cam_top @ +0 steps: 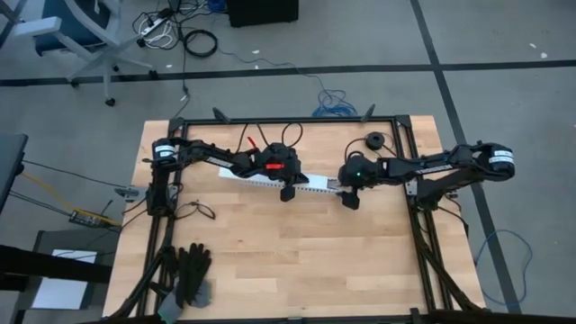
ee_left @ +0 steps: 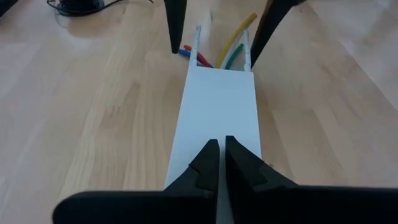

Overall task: Ziptie cables
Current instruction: Close the white cable duct

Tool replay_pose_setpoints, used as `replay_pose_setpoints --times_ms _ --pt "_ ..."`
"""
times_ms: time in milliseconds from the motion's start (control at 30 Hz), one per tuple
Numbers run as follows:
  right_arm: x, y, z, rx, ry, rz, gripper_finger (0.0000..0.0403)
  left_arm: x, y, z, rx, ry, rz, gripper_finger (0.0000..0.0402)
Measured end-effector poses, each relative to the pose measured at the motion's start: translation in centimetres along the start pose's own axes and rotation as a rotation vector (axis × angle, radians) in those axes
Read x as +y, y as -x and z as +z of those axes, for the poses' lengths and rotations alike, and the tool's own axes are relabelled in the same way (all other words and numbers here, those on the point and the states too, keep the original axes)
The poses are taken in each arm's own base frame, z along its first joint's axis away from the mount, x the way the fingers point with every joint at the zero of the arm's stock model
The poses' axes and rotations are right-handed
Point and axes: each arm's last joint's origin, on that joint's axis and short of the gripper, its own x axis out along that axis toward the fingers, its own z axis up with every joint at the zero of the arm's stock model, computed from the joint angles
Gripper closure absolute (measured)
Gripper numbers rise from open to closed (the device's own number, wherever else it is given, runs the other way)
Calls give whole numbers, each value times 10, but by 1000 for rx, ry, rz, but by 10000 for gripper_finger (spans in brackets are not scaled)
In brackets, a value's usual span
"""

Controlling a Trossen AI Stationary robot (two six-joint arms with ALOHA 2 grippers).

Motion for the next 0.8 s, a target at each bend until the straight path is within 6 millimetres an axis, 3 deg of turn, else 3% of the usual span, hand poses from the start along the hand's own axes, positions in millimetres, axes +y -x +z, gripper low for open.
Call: replay_pose_setpoints --times_ms 300,600,800 --pt "0 21 6 -80 -26 8 59 1 -2 8 -36 5 -28 402" --pt "4 27 -6 -20 -148 61 59 1 -2 10 -26 0 -45 401" --pt "8 40 -24 -53 -208 24 59 0 3 16 -29 -18 -51 401"
